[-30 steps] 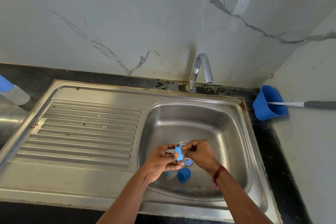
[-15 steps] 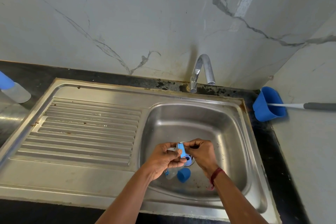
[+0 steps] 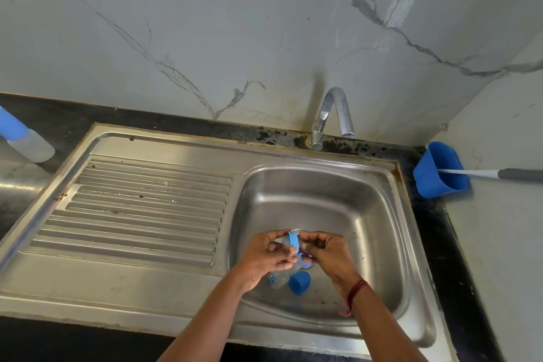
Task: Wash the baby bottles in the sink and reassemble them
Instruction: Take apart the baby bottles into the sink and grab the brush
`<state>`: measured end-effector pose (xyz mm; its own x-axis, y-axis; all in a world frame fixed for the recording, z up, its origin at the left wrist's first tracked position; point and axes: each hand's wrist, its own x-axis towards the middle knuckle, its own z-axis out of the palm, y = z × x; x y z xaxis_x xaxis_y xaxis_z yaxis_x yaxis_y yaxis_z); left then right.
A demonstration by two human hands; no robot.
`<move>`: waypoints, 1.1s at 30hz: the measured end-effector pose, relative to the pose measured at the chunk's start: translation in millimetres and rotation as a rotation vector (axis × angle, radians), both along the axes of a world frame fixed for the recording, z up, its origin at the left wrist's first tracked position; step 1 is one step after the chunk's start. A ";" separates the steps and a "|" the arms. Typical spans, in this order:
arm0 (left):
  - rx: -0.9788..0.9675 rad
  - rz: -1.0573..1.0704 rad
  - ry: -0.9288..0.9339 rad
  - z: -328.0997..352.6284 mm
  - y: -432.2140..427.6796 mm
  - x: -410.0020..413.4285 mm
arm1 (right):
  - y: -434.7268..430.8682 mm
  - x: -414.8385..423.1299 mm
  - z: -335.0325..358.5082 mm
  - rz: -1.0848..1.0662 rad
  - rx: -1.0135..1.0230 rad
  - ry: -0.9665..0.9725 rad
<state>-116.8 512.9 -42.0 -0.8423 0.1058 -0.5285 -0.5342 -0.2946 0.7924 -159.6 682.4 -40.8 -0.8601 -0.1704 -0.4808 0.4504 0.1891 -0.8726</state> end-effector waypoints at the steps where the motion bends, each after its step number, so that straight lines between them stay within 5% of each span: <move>1: -0.005 -0.015 -0.003 -1.1 0.4 0.4 | -0.2 0.6 -0.7 -0.008 -0.012 -0.031; 10: -0.134 -0.173 -0.093 -17.1 8.3 -1.7 | 12.1 5.5 -19.5 0.073 -0.042 -0.211; 15: -0.431 -0.081 -0.236 -40.6 9.0 -5.2 | 23.6 0.6 -36.5 0.020 0.130 -0.260; 23: -0.582 -0.242 -0.104 -50.5 23.3 -12.0 | 17.5 -9.0 -44.6 0.013 0.093 -0.288; 33: -0.600 -0.006 -0.235 -68.1 -0.4 -12.8 | 58.3 -12.8 -76.6 0.063 0.622 -0.170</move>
